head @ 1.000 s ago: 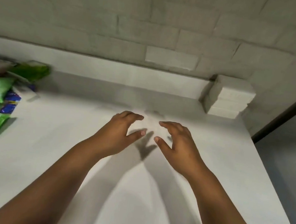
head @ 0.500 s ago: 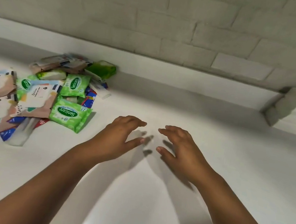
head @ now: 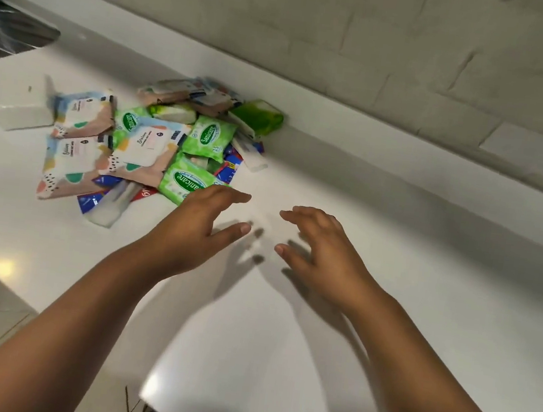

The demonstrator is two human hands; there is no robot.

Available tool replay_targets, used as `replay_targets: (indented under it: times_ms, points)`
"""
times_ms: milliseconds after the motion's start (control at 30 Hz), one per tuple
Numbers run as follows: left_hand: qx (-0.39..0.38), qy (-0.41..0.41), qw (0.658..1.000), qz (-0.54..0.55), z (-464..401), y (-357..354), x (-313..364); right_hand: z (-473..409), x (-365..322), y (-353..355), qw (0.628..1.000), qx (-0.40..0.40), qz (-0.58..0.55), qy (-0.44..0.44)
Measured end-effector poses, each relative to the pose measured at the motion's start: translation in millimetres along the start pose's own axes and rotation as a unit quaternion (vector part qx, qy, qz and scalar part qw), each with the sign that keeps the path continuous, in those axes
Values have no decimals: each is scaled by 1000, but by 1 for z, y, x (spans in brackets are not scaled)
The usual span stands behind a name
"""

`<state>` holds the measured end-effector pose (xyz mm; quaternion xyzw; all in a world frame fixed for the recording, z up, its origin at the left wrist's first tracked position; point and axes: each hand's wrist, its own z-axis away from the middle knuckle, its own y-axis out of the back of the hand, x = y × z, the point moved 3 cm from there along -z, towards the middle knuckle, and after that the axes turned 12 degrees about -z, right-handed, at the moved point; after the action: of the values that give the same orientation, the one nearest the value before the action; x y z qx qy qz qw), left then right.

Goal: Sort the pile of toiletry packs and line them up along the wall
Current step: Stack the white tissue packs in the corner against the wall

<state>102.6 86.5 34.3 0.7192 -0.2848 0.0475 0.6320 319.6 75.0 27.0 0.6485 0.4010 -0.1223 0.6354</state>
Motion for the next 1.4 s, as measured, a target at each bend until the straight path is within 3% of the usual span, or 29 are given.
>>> replay_targets:
  times_ms: [467, 733, 933, 1167, 1400]
  points:
    - [44, 121, 992, -6, -17, 90, -196, -161, -96, -130, 998, -32, -39, 26]
    - [97, 120, 986, -70, -33, 149, -318, -247, -160, -208, 995, -61, -55, 59]
    - [129, 157, 974, -95, -65, 180, -388, -298, -188, -250, 997, -7, -68, 45]
    - [74, 190, 973, -108, -100, 186, -447, -352, -222, -295, 998, -20, -35, 53]
    - [52, 145, 984, -92, -88, 173, -474, -375, -242, -334, 997, -36, 15, 61]
